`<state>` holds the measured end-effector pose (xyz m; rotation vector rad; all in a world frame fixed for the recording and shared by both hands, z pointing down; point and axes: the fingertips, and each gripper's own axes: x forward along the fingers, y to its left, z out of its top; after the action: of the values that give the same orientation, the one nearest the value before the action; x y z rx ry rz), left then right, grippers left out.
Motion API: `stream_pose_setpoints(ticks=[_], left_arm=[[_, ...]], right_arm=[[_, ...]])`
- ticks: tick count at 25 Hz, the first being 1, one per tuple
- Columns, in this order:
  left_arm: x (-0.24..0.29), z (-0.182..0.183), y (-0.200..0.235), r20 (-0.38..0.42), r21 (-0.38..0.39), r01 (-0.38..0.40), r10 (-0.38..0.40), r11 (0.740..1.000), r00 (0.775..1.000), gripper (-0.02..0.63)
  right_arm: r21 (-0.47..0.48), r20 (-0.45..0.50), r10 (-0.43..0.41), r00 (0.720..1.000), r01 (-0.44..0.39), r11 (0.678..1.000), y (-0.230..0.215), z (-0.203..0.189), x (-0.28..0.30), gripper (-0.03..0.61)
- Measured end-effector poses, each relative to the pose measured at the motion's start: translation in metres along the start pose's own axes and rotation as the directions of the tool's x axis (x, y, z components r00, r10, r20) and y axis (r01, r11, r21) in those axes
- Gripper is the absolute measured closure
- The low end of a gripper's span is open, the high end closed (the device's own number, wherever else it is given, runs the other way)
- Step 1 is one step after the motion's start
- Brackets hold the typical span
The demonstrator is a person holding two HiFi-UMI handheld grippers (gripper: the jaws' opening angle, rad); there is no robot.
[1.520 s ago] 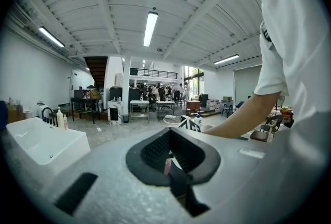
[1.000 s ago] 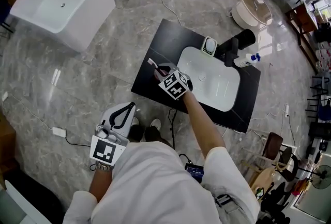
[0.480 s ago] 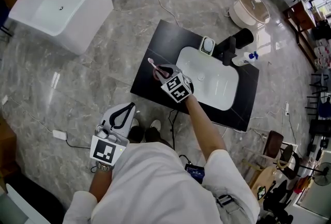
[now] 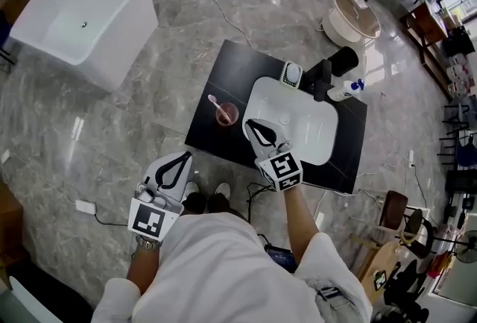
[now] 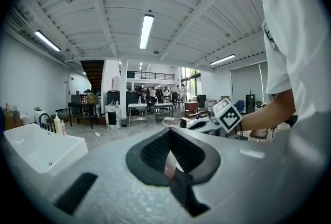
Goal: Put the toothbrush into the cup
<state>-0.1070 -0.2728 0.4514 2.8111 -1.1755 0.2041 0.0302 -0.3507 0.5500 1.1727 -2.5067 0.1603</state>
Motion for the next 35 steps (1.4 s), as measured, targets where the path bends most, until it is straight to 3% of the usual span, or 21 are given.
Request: stream_pose_setpoints(ticks=[7, 13, 25, 35], left_arm=[[0.009, 0.011, 0.0, 0.022, 0.012, 0.016, -0.017, 1.0, 1.0, 0.615], [0.019, 0.023, -0.007, 0.048, 0.029, 0.041, -0.042, 0.999, 0.998, 0.615], [0.024, 0.04, -0.017, 0.067, 0.039, 0.077, -0.08, 0.996, 0.995, 0.615], [0.015, 0.043, -0.016, 0.076, 0.059, 0.071, -0.075, 0.996, 0.994, 0.615]], right_arm=[[0.063, 0.174, -0.122, 0.977, 0.113, 0.992, -0.004, 0.062, -0.09, 0.565], [0.055, 0.268, -0.171, 0.948, 0.162, 0.985, 0.006, 0.107, -0.141, 0.565], [0.053, 0.413, -0.171, 0.894, 0.164, 0.985, 0.033, 0.159, -0.18, 0.566], [0.061, 0.409, -0.13, 0.903, 0.114, 0.992, 0.04, 0.155, -0.174, 0.567]])
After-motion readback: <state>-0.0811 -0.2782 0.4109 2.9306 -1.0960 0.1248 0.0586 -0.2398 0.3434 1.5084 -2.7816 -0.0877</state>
